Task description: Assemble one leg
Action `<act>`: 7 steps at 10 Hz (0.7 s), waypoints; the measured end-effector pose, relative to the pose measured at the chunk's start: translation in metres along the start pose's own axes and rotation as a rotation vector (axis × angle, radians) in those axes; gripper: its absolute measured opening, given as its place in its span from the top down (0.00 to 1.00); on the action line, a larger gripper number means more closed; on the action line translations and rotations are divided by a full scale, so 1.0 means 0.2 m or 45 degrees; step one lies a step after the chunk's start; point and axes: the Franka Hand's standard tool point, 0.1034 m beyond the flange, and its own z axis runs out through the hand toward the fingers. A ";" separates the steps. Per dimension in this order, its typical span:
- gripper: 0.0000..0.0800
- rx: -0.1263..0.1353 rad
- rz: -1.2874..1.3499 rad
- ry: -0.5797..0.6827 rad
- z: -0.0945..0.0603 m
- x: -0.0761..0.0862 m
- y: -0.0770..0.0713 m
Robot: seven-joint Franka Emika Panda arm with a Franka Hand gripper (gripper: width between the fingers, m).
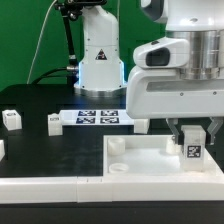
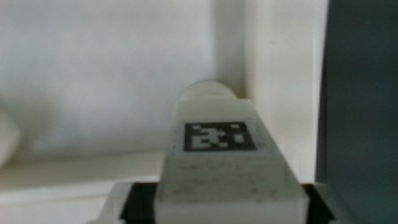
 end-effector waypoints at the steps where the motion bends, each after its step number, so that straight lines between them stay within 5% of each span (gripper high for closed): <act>1: 0.64 0.001 0.140 0.001 0.00 0.00 0.00; 7: 0.64 -0.001 1.073 0.014 0.00 -0.01 0.00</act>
Offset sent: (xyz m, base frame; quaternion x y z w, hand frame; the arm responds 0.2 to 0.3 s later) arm -0.0049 -0.0013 -0.0016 0.0140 0.0040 0.2601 0.9655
